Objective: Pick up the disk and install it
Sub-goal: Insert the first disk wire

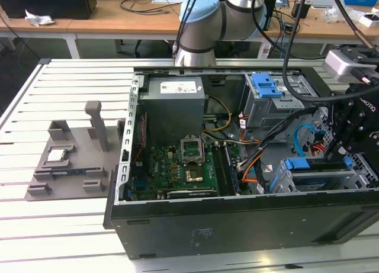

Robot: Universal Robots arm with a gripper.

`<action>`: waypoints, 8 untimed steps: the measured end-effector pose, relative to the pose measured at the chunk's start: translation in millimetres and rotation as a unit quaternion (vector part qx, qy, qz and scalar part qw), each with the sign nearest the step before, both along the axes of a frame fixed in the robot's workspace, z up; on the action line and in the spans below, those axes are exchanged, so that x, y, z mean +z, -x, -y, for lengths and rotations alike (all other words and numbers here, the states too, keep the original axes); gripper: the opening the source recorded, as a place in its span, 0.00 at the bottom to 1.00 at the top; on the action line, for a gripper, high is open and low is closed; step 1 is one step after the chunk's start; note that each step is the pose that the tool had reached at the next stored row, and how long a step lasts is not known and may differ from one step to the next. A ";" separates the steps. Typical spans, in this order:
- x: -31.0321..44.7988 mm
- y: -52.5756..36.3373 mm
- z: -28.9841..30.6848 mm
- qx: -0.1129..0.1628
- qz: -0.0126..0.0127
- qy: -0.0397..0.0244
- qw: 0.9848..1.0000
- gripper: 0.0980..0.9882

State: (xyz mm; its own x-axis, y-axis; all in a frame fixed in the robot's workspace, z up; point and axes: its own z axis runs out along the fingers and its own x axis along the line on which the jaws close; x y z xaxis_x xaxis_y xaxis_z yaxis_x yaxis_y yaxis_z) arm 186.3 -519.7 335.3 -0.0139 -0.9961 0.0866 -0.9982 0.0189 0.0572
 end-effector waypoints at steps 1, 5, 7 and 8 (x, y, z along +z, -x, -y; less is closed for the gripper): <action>-0.4 0.1 0.0 0.000 0.000 -0.001 1.000 0.09; 0.2 0.0 0.0 0.000 0.000 0.000 1.000 0.23; 12.8 0.0 -0.1 0.000 0.000 0.000 1.000 0.23; 18.3 0.0 -0.2 0.000 0.000 0.000 1.000 0.23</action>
State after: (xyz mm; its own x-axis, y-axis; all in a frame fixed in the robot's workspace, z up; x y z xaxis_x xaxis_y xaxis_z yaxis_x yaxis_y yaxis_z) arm 186.3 -519.5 353.6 -0.0139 -0.9961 0.0868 -0.9982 0.0189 0.0572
